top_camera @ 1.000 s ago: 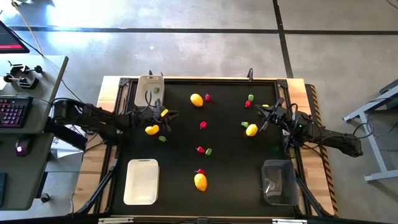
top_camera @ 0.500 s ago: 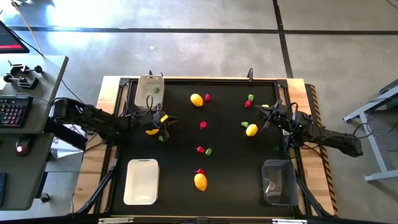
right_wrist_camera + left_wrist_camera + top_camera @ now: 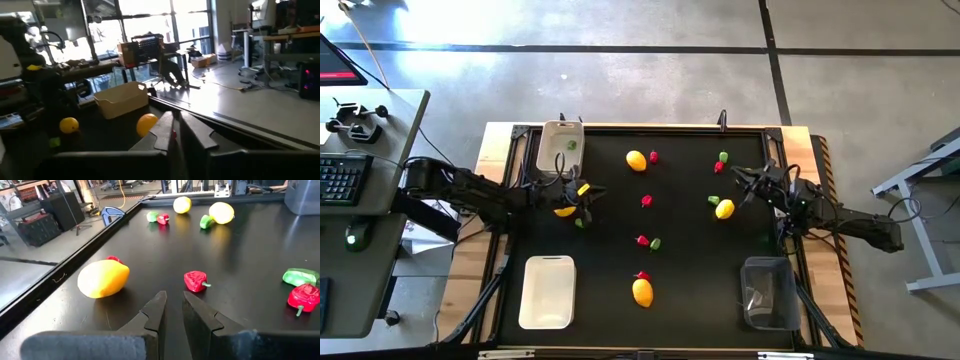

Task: Sort produce into baskets
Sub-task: Put the yellow lemon into the white bin

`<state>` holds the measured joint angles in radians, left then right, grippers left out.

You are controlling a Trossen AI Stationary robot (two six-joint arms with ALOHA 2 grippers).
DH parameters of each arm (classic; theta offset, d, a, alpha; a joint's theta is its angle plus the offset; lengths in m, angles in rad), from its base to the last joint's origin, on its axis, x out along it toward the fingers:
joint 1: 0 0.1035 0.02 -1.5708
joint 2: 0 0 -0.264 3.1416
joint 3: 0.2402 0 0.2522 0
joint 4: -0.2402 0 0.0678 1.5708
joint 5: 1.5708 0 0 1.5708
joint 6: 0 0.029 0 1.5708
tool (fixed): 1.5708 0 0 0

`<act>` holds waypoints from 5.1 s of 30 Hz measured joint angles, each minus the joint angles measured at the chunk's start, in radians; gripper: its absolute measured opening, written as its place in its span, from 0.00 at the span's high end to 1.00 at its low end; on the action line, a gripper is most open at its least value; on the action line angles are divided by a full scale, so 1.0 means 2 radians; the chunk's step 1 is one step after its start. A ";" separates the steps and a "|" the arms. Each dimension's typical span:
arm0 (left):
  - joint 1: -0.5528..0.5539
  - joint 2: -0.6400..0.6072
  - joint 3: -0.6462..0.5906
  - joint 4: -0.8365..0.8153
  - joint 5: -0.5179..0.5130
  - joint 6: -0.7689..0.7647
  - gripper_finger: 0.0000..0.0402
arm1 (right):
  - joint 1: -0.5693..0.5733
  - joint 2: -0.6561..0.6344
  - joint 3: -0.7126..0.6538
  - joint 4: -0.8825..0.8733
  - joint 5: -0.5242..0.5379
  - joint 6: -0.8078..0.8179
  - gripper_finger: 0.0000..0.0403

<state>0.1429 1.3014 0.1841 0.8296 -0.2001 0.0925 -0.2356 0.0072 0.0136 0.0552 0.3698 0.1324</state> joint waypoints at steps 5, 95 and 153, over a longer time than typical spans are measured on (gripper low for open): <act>0.000 0.000 0.000 -0.003 0.000 0.003 0.88 | 0.000 0.000 0.002 -0.007 0.017 0.000 0.72; -0.001 0.000 0.000 -0.025 0.036 -0.054 0.88 | -0.196 0.616 0.265 -0.392 0.032 0.438 0.29; -0.001 0.000 0.000 -0.053 0.035 -0.044 0.88 | -0.200 0.737 0.414 -0.525 0.064 -0.353 0.34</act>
<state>0.1410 1.3022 0.1848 0.7242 -0.1295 0.0036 -0.6350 1.4808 0.8410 -0.9941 0.4972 -0.5731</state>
